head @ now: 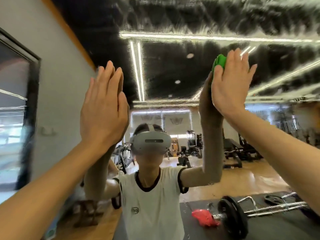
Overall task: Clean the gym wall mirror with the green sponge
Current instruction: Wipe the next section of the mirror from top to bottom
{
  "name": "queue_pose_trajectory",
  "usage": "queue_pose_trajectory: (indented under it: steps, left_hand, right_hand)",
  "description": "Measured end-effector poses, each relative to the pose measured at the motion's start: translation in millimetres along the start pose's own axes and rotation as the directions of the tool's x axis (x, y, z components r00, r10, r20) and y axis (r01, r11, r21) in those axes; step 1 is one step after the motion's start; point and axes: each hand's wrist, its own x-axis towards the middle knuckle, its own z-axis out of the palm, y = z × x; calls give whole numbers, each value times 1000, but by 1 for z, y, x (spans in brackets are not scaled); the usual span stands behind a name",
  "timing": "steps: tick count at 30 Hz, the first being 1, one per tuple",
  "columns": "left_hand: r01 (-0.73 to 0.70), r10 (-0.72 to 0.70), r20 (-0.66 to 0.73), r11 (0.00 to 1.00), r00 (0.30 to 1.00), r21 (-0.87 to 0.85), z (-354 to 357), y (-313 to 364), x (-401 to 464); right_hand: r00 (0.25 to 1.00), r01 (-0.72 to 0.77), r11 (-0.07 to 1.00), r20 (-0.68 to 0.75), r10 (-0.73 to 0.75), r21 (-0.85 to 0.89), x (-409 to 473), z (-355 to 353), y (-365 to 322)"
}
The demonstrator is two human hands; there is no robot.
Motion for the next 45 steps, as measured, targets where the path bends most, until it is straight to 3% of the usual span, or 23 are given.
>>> queue_pose_trajectory:
  steps: [2, 4, 6, 8, 9, 11, 14, 16, 18, 20, 23, 25, 26, 27, 29, 31, 33, 35, 36, 38, 41, 43, 45]
  left_hand:
    - [-4, 4, 3, 1000, 1000, 4, 0, 0, -1]
    - [-10, 10, 7, 1000, 1000, 12, 0, 0, -1]
    - [-15, 15, 9, 1000, 1000, 17, 1, 0, -1]
    - [-17, 17, 10, 1000, 1000, 23, 1, -1, -1]
    - [-17, 17, 9, 1000, 1000, 23, 1, -1, -1]
    - [-9, 9, 12, 1000, 1000, 19, 0, 0, 0]
    - [1, -1, 15, 1000, 1000, 22, 0, 3, -1]
    - [0, 0, 6, 1000, 1000, 21, 0, 4, 0]
    - [-2, 2, 1, 1000, 1000, 14, 0, 4, -1]
    - [-1, 1, -7, 1000, 1000, 12, 0, 3, -1]
    - [-8, 8, 9, 1000, 1000, 20, -1, 3, -1]
    - [-21, 20, 34, 999, 999, 27, -2, 2, 0]
    - [-28, 27, 47, 999, 999, 29, -3, 1, 0]
    - [-30, 28, 57, 999, 998, 33, -3, 1, 1]
    - [-27, 24, 69, 998, 997, 49, -4, 1, 1]
    - [-26, 21, 75, 997, 997, 67, -4, 2, 1]
    - [-25, 18, 91, 996, 996, 85, -5, 2, 3]
    - [-10, 1, 97, 995, 995, 99, -6, 6, 3]
    - [8, -17, 92, 996, 996, 92, -5, 13, 2]
    - [23, -26, 75, 999, 997, 37, 2, 42, -1]
    - [-52, 59, 84, 995, 995, -80, 27, 102, -8]
    - [-67, 81, 108, 989, 991, -129, 45, 136, -10]
    - [-26, 40, 94, 989, 995, -147, 59, 156, -8]
  right_hand:
    - [1000, 28, 1000, 12, -28, -4, -7, 7, -46]
    - [957, 289, 957, 15, -289, -8, -28, 23, -94]
    - [829, 559, 829, 47, -558, -15, -46, 31, -121]
    - [727, 683, 731, 106, -678, -8, -37, 27, -106]
    - [724, 685, 728, 101, -682, 6, -29, 23, -87]
    - [808, 585, 809, 39, -588, 62, -12, 15, -38]
    - [965, 261, 965, 29, -262, 15, 5, 2, 15]
    - [992, 127, 992, 16, -127, -4, 8, 6, -1]
    - [984, 174, 984, 23, -174, 34, -4, 10, -32]
    - [909, 414, 909, 39, -416, 56, -33, 17, -48]
    - [590, 798, 599, 112, -800, 68, -77, 14, -21]
    - [417, 892, 439, 178, -891, 108, -62, 1, 10]
    - [421, 884, 450, 203, -884, 124, -45, -4, 22]
    - [484, 848, 515, 216, -848, 124, -23, -7, 30]
    - [690, 693, 713, 190, -699, 109, 26, -8, 38]
    - [839, 515, 851, 148, -524, 102, 54, -6, 36]
    - [883, 443, 883, 94, -459, 154, 41, 1, 24]
    - [832, 517, 828, 97, -546, 218, 0, 2, 23]
    - [762, 611, 761, 100, -640, 218, -25, 0, 29]
    - [560, 809, 570, 104, -822, 146, -67, -4, 53]
    - [313, 933, 334, 160, -936, 134, -66, -11, 84]
    - [321, 926, 350, 190, -928, 144, -29, -13, 91]
    - [535, 826, 553, 156, -830, 107, 23, -11, 90]
